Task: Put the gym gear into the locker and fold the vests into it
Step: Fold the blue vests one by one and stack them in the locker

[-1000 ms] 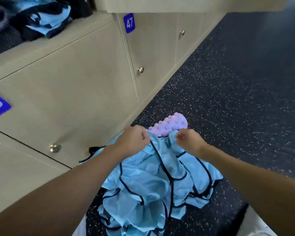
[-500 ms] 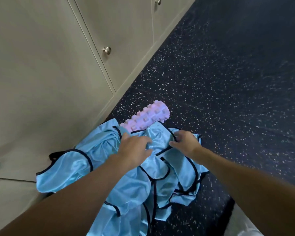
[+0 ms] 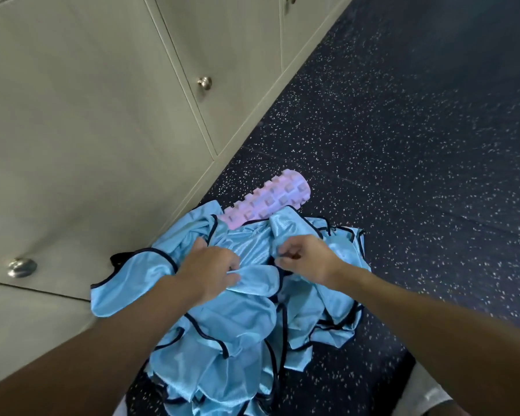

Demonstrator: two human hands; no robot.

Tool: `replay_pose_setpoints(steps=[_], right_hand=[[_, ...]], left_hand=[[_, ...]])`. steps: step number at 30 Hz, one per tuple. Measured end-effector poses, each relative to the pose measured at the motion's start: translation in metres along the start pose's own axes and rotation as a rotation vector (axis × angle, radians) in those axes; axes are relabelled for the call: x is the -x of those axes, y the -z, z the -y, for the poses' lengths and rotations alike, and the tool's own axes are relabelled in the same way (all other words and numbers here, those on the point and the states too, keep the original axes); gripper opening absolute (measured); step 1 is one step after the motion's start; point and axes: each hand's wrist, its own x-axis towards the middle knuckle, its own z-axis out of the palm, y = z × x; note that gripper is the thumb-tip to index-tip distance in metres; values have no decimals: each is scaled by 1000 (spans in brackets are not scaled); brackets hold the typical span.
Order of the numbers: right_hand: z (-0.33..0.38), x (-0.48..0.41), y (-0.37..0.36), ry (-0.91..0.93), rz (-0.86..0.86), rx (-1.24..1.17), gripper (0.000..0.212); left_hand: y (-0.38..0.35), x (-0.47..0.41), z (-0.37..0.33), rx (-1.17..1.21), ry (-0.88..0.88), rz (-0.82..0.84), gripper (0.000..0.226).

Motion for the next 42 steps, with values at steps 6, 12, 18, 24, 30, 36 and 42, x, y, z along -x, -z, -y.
replay_pose_setpoints(steps=[6,12,18,24,30,36,42], right_hand=[[19,4,-22,-11,85,-74,20],[37,1,-31,55,-9,-12,15],[51,1,-44,176,35,179,47],[47,-3,-52,155,60,292,37],[48,-5,-50,122,192,515,36],[35,-10,-41,88,-24,251,27],[40,-21,-42,69,56,394,46]], left_hand=[[23,38,35,-180,45,-87,15],[39,90,75,-452,217,79,20],[32,102,73,-220,337,124,29],[17,79,34,49,140,-155,37],[-10,59,17,121,188,-72,49],[-26,71,26,107,161,-10,17],[-15,85,36,64,19,269,15]])
